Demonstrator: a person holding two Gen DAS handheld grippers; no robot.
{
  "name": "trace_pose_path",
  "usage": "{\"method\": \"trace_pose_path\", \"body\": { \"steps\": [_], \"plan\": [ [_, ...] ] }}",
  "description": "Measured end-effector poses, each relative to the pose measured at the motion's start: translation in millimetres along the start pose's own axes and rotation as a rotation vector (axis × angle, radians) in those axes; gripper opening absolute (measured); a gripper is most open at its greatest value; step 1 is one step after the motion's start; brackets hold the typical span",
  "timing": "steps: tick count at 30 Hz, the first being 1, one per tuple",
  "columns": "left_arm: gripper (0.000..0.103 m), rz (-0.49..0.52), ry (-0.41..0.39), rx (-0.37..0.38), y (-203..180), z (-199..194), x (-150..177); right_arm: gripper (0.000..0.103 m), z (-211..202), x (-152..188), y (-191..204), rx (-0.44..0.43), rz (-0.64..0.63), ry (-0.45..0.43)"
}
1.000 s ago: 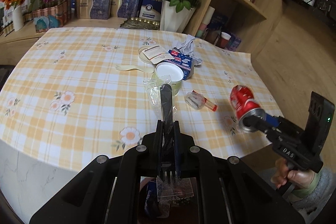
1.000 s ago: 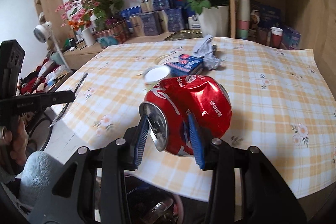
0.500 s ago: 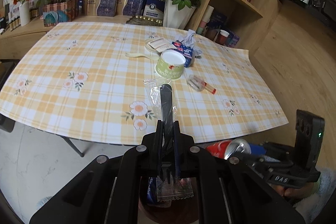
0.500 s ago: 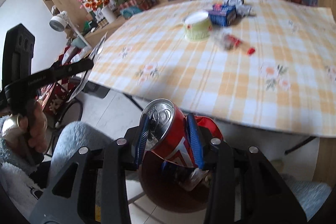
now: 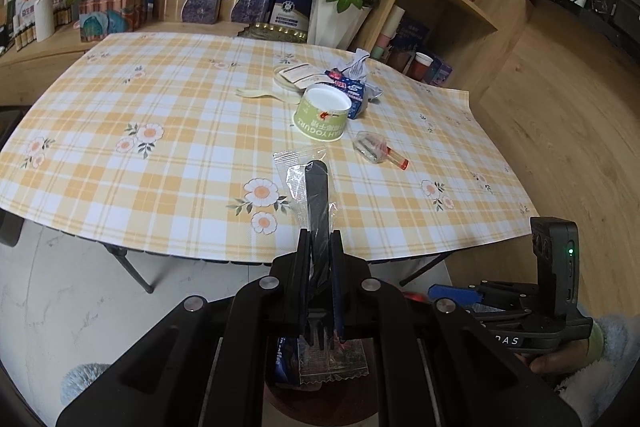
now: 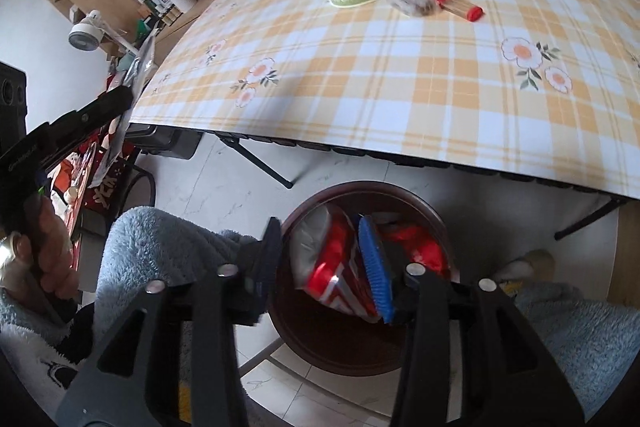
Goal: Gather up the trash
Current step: 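Carry the can over the bin and release it with the right gripper, then lower the spoon over the bin and open the left gripper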
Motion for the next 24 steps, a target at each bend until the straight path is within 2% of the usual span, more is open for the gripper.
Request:
{"method": "trace_pose_path", "body": {
  "steps": [4, 7, 12, 17, 24],
  "plan": [
    [0.01, 0.002, 0.011, 0.004, 0, 0, 3, 0.074, -8, -13, -8, 0.047, -0.002, -0.052],
    [0.01, 0.01, 0.033, 0.013, -5, 5, 7, 0.086, -22, -30, -19, 0.106, 0.006, -0.123],
    [0.01, 0.026, 0.094, 0.047, -18, 16, 16, 0.095, -57, -59, -40, 0.2, -0.002, -0.258],
    [0.01, 0.044, 0.175, 0.082, -33, 35, 32, 0.096, -82, -76, -69, 0.254, 0.04, -0.342],
    [0.01, 0.051, 0.269, 0.126, -50, 60, 56, 0.096, -86, -72, -96, 0.271, 0.092, -0.34]
  ]
}}
Point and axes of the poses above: each gripper's, at about its wrist camera, not at the fingertips, and z roughly the way its jaws point, y to its left, x to its underside, the point moved 9 cm from there along z, roughly the way its jaws point, and after that the axes turned 10 degrees about x, right-handed, at the moved point
